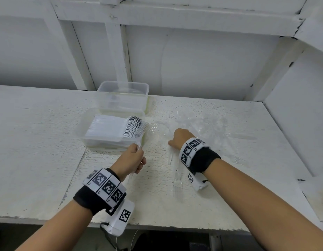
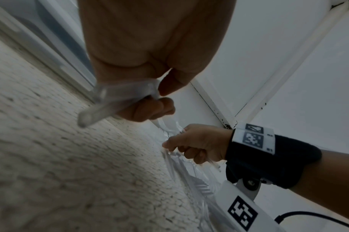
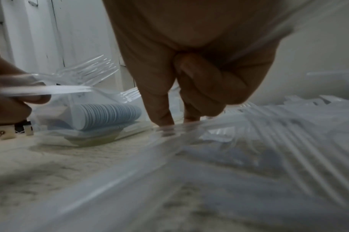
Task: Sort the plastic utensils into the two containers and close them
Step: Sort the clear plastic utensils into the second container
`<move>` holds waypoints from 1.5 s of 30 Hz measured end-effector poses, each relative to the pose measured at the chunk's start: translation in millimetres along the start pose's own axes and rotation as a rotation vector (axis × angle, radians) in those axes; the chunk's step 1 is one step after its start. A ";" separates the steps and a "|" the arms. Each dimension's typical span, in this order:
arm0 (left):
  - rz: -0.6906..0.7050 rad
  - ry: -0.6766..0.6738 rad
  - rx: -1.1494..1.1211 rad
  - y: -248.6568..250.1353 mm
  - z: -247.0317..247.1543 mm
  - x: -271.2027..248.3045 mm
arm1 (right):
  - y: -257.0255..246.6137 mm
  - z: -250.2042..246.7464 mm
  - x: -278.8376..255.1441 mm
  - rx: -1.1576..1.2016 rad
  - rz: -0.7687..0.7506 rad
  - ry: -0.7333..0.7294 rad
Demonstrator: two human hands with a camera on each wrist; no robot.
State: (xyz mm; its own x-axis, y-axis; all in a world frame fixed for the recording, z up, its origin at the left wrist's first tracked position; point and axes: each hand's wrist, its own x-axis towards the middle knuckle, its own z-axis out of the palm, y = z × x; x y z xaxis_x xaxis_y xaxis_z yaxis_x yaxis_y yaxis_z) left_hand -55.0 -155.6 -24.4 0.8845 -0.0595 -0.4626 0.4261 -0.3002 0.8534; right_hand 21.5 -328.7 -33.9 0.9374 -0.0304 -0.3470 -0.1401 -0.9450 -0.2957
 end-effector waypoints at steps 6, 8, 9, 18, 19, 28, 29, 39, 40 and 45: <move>0.014 -0.019 -0.018 0.5 -2.5 -2.7 | -8.3 -3.2 -1.7 0.311 0.082 -0.058; 0.017 -0.029 -0.058 2.5 -4.0 -3.1 | -7.0 -9.4 -5.1 0.494 0.097 -0.027; 0.019 -0.035 -0.090 3.9 -4.5 -3.0 | -6.0 -12.8 -8.1 0.608 0.097 -0.008; 0.059 -0.093 -0.266 18.6 1.8 -2.7 | -11.2 -25.8 -35.0 1.169 0.041 -0.004; 0.060 -0.103 -0.268 19.6 3.0 -2.5 | -12.4 -25.1 -35.8 1.180 0.026 0.012; 0.062 -0.257 -0.338 27.6 7.6 -6.9 | -15.1 -30.6 -42.4 1.191 -0.116 0.111; 0.064 -0.268 -0.337 28.8 8.6 -7.1 | -15.9 -30.3 -44.0 1.172 -0.135 0.105; 0.062 -0.263 -0.313 36.7 22.9 -1.1 | -18.8 -13.1 -52.6 0.951 -0.207 0.223; 0.072 -0.245 -0.318 36.0 22.9 -0.3 | -17.1 -13.7 -54.3 0.944 -0.208 0.225; 0.091 -0.144 -0.449 35.0 22.2 2.8 | -9.6 -13.1 -58.7 0.958 -0.209 0.243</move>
State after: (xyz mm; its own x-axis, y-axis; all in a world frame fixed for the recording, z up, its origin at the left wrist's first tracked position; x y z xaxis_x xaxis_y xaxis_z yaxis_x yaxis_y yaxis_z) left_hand -41.8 -187.4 -1.1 0.9002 -0.2068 -0.3832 0.4164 0.1512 0.8965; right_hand -28.0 -322.1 1.0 0.9970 -0.0607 -0.0474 -0.0627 -0.2829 -0.9571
